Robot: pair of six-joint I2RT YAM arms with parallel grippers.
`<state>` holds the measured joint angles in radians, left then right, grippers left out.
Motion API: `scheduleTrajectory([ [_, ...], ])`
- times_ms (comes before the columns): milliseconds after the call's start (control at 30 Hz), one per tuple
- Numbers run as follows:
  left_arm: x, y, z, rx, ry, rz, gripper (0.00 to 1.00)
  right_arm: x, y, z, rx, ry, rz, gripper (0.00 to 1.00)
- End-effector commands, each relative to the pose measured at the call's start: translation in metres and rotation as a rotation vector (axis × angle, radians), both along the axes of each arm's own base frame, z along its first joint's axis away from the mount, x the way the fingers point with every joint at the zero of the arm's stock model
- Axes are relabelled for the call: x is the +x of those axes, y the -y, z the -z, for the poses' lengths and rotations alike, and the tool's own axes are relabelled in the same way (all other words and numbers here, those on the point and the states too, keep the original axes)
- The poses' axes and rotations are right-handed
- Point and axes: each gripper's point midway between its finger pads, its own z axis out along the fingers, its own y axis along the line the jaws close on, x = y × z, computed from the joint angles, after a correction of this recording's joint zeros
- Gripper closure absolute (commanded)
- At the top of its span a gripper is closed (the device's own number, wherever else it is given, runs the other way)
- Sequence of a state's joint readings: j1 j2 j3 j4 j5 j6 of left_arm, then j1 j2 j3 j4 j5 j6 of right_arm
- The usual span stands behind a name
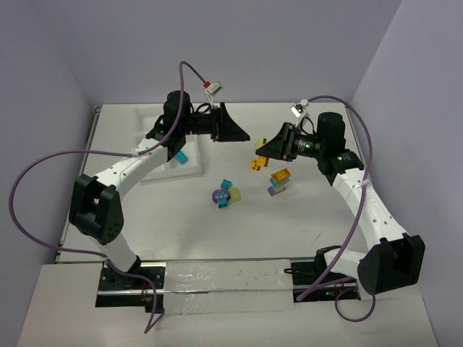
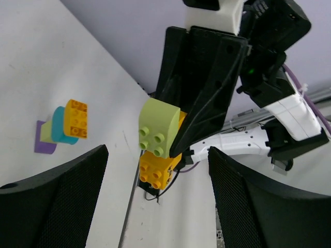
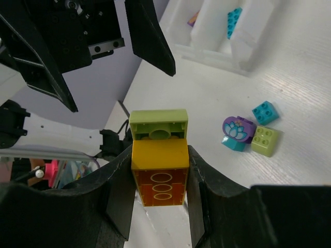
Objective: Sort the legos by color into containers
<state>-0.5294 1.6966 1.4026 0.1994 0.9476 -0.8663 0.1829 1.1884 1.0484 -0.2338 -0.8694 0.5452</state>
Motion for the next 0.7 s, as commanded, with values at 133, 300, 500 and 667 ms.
scheduleTrajectory([
  [133, -0.028, -0.004, -0.012, -0.078, 0.075, 0.114, 0.12, -0.005, -0.009, -0.047, 0.151, 0.093, -0.023, 1.00],
  [300, -0.043, -0.007, -0.008, -0.131, 0.055, 0.205, 0.07, -0.006, -0.012, -0.058, 0.213, 0.088, -0.034, 1.00],
  [500, -0.055, -0.008, -0.015, -0.197, 0.030, 0.272, 0.07, -0.005, -0.012, -0.059, 0.216, 0.085, -0.036, 1.00],
  [667, -0.061, -0.001, -0.015, -0.217, 0.014, 0.316, 0.08, -0.003, -0.013, -0.061, 0.215, 0.087, -0.035, 1.00],
])
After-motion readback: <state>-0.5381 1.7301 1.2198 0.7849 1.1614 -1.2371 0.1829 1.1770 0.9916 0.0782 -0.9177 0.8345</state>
